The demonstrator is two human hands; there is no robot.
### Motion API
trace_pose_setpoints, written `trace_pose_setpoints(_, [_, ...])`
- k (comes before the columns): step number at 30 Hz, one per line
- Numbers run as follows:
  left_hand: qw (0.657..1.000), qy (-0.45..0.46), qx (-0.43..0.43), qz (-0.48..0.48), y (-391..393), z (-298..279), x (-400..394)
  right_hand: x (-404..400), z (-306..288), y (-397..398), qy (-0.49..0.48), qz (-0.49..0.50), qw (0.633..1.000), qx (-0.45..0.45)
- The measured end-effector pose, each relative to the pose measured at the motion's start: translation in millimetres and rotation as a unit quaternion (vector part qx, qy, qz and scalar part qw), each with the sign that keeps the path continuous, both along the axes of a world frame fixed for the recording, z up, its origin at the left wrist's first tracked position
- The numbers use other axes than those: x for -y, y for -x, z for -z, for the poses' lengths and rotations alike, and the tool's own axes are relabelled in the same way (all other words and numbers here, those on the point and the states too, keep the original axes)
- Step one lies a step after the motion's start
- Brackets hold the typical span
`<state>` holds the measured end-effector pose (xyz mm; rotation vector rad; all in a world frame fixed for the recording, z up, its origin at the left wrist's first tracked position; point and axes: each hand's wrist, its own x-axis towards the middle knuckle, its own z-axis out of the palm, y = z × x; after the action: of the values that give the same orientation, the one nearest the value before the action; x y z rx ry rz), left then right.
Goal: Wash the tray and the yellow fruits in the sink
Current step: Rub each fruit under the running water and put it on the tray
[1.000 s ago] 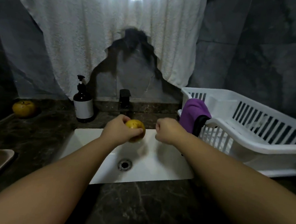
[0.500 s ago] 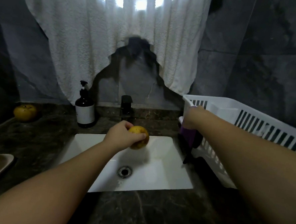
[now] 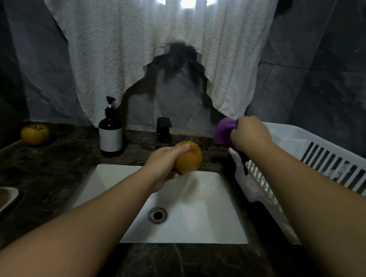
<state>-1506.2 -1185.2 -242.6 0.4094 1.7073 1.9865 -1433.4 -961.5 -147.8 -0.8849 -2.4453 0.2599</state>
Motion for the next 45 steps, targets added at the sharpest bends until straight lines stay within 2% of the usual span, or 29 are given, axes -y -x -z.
trace_pose_setpoints(2, [0.995, -0.074, 0.070, 0.005, -1.1, -4.7, -0.3, 22.6, 7.3, 3.2, 0.111, -0.078, 0.987, -0.087])
trace_pose_setpoints(5, [0.982, -0.127, 0.139, 0.001, 0.6, -4.8, 2.3, 53.4, 40.5, 10.2, 0.332, -0.181, 0.903, -0.203])
trace_pose_setpoints(6, [0.979, -0.130, 0.158, -0.008, 1.7, -2.5, 3.7, 63.5, 54.4, 12.4, 0.375, -0.200, 0.876, -0.226])
trace_pose_setpoints(8, [0.975, -0.128, 0.183, -0.024, 4.8, 3.7, 7.0, 83.7, 80.6, 19.1, 0.399, -0.233, 0.850, -0.251])
trace_pose_setpoints(12, [0.971, -0.103, 0.211, -0.049, 9.3, 21.7, 10.0, 105.1, 114.9, 30.6, 0.363, -0.287, 0.853, -0.242])
trace_pose_setpoints(16, [0.970, -0.141, 0.200, -0.008, 15.0, 41.0, 11.4, 110.0, 130.6, 31.5, 0.434, -0.325, 0.805, -0.241])
trace_pose_setpoints(20, [0.978, -0.123, 0.167, -0.011, 23.0, 47.9, 14.1, 107.7, 142.3, 29.9, 0.397, -0.329, 0.829, -0.218])
trace_pose_setpoints(23, [0.983, -0.110, 0.150, -0.008, 20.2, 48.8, 12.4, 113.3, 141.5, 25.9, 0.247, -0.335, 0.876, -0.241])
trace_pose_setpoints(24, [0.983, -0.113, 0.144, 0.003, 17.5, 48.2, 11.1, 116.5, 140.5, 25.4, 0.214, -0.342, 0.882, -0.245])
trace_pose_setpoints(25, [0.982, -0.122, 0.140, 0.015, 14.0, 47.3, 10.3, 118.9, 140.7, 26.4, 0.213, -0.346, 0.879, -0.249])
trace_pose_setpoints(29, [0.980, -0.144, 0.131, 0.039, 1.4, 44.1, 11.3, 119.8, 141.4, 31.0, 0.401, -0.308, 0.818, -0.275])
trace_pose_setpoints(30, [0.981, -0.144, 0.126, 0.043, -0.6, 43.6, 11.8, 119.8, 141.7, 29.7, 0.407, -0.300, 0.819, -0.271])
trace_pose_setpoints(33, [0.972, -0.183, 0.141, 0.053, -5.2, 41.7, 11.3, 122.4, 140.7, 21.7, 0.270, -0.300, 0.877, -0.261])
trace_pose_setpoints(35, [0.962, -0.216, 0.159, 0.055, -6.0, 39.1, 8.5, 121.0, 138.1, 20.3, 0.219, -0.325, 0.876, -0.280])
trace_pose_setpoints(36, [0.959, -0.223, 0.166, 0.054, -5.6, 38.3, 6.6, 118.3, 138.1, 22.4, 0.237, -0.328, 0.866, -0.293])
trace_pose_setpoints(39, [0.960, -0.206, 0.185, 0.034, -2.5, 41.4, 3.4, 116.8, 136.7, 29.5, 0.408, -0.291, 0.809, -0.307])
trace_pose_setpoints(40, [0.962, -0.198, 0.186, 0.030, -2.1, 43.2, 2.8, 119.3, 137.3, 29.3, 0.399, -0.280, 0.821, -0.298])
trace_pose_setpoints(42, [0.963, -0.195, 0.184, 0.026, -3.2, 45.6, 2.3, 124.9, 138.7, 26.0, 0.299, -0.284, 0.869, -0.274])
trace_pose_setpoints(43, [0.960, -0.205, 0.187, 0.021, -3.5, 45.9, 1.6, 126.8, 138.5, 24.7, 0.258, -0.298, 0.880, -0.266])
trace_pose_setpoints(45, [0.952, -0.226, 0.204, 0.010, -2.5, 43.6, 0.7, 124.8, 139.9, 28.2, 0.251, -0.316, 0.871, -0.279])
